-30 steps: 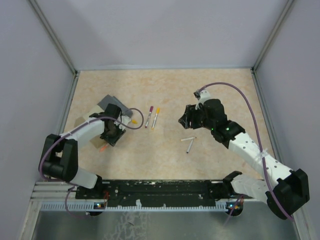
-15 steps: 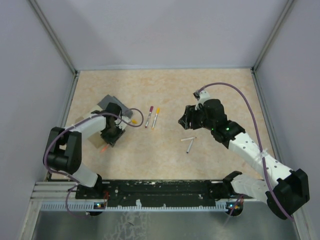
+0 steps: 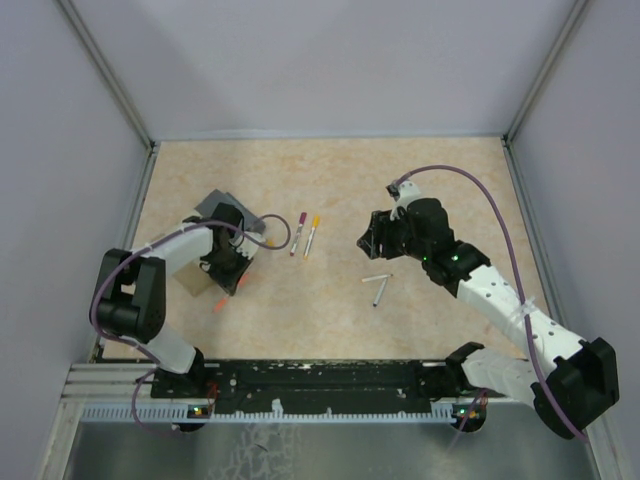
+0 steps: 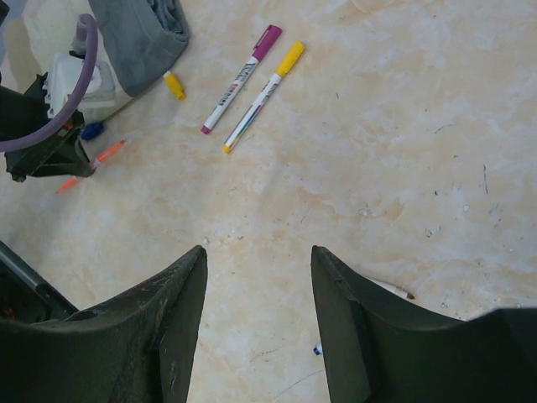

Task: Insert the pens into the pen caps
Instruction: Pick up the pen from the center of the board.

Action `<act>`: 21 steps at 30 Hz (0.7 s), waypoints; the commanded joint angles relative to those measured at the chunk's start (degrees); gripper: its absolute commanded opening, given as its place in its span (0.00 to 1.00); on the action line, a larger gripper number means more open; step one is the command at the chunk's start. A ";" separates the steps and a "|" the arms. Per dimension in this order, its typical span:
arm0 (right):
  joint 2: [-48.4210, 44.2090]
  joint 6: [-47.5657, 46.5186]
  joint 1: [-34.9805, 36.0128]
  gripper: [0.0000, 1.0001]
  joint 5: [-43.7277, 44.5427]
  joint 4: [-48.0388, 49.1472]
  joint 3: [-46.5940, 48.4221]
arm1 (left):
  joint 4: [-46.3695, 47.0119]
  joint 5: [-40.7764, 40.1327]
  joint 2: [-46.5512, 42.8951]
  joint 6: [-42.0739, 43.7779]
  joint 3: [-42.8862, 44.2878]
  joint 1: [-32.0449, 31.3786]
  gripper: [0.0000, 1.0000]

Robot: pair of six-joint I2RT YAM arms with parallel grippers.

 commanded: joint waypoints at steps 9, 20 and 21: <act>-0.98 -0.61 0.19 0.52 2.40 0.90 1.09 | -1.69 5.01 1.41 -5.00 6.75 -3.59 0.11; -2.57 0.17 0.18 0.52 5.73 -0.14 0.26 | -5.65 5.86 9.93 -7.27 12.98 -17.52 0.09; -2.76 0.26 0.19 0.52 5.82 -0.13 0.17 | -5.42 5.85 10.11 -7.45 12.91 -18.18 0.09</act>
